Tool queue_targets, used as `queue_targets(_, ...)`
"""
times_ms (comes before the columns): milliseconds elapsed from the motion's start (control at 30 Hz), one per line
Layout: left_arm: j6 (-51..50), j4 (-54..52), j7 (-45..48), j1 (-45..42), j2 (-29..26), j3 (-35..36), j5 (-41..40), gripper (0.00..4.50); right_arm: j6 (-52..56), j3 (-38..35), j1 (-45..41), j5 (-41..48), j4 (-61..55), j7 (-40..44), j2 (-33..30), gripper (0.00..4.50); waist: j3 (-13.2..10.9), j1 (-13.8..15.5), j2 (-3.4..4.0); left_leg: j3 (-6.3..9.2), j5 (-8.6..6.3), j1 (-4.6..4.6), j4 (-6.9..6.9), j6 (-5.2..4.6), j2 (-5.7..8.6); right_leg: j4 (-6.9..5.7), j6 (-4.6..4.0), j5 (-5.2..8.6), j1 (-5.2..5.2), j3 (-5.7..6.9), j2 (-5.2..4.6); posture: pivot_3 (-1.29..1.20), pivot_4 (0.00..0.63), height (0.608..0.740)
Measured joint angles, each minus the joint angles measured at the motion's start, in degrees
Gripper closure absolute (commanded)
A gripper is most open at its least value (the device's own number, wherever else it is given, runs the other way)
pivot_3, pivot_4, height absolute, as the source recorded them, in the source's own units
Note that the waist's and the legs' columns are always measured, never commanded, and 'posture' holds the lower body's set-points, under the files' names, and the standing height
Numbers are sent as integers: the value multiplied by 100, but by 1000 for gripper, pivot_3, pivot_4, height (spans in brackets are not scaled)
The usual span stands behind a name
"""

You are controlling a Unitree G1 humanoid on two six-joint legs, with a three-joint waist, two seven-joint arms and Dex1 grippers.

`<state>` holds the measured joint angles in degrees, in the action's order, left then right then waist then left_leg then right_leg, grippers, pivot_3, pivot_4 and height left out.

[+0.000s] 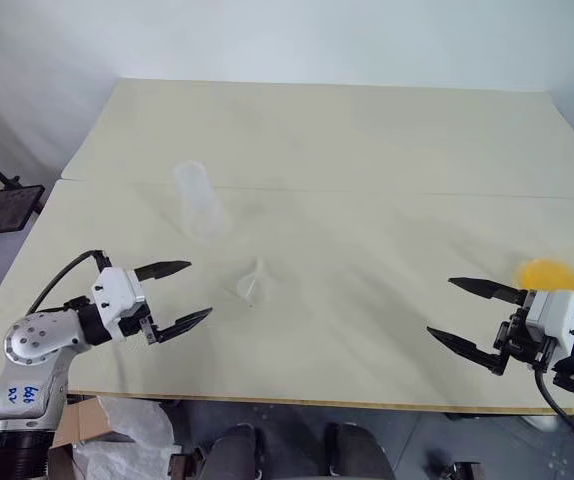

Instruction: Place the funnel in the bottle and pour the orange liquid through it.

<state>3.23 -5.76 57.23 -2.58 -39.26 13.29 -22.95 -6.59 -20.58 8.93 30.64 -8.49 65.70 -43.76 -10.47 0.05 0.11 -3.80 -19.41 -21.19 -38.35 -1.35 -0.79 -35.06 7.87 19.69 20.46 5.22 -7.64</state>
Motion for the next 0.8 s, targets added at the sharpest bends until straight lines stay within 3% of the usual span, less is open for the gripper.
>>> queue_targets(333,-285,-71,-94,103,1,34,-144,0,35,126,-259,-37,186,-45,161,61,0,-12,0,0,0,1,-8,0,-1,-5,0,0,0,-2,1,0,150,740)
queue_targets(467,-580,-97,-414,279,159,433,-459,0,280,333,-619,9,141,-304,422,61,0,-31,0,1,0,1,-10,1,-4,-9,0,0,1,-2,-2,0,150,740)
queue_targets(633,-1102,-1,-1563,932,928,1516,-972,0,971,900,-1528,258,-330,-1135,1191,61,-1,-115,-1,13,1,2,-12,6,-12,-26,-2,-1,7,-1,-19,0,150,740)
queue_targets(800,-1058,-26,-2049,1545,1376,1891,-1016,0,1166,1121,-2019,193,-358,-1518,1380,61,-3,15,-9,20,-5,-5,-22,0,3,-30,-2,-1,6,6,-18,0,150,740)
